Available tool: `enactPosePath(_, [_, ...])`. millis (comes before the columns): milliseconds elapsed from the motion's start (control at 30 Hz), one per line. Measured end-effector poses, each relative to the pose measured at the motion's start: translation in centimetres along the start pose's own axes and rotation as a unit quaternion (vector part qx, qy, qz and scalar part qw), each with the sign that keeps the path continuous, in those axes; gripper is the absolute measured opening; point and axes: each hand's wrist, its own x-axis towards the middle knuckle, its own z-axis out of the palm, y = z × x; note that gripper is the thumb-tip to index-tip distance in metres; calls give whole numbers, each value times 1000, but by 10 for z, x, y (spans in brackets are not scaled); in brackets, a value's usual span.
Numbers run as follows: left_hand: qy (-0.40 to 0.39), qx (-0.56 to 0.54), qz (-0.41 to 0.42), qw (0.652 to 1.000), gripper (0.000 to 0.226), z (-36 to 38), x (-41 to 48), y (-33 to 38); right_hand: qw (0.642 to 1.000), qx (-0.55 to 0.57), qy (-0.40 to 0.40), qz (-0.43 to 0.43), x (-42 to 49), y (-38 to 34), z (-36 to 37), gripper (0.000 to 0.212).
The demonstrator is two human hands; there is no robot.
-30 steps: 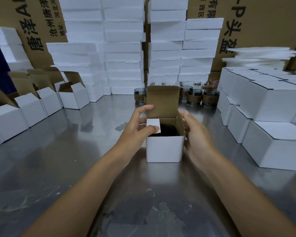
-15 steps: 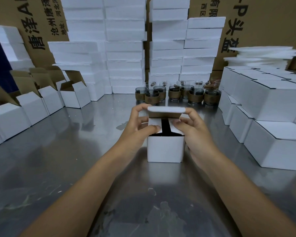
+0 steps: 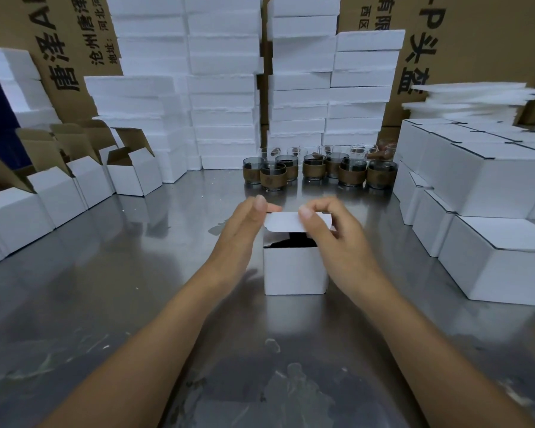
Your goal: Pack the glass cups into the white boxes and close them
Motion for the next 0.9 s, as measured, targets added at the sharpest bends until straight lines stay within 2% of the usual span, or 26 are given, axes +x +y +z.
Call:
enactPosePath(67, [-4, 4, 15, 1000, 54, -1, -1, 0, 1000, -16, 11, -23, 0, 1, -1, 28])
enactPosePath(200, [-15, -5, 39, 999, 37, -2, -2, 2, 998, -48, -12, -46, 0, 3, -7, 22])
enactPosePath(333, [-22, -26, 15, 999, 23, -6, 0, 0, 996, -67, -30, -48, 0, 8, -12, 14])
enactPosePath(533, [-23, -73, -28, 997, 39, -12, 1, -5, 995, -74, -28, -54, -1, 7, -11, 10])
enactPosePath(700, [2, -71, -25, 997, 41, -11, 2, -6, 995, -85, -22, -48, -3, 5, -9, 13])
enactPosePath(900, [-38, -104, -54, 992, 45, -14, 2, -11, 997, -69, -28, -28, -3, 8, -10, 7])
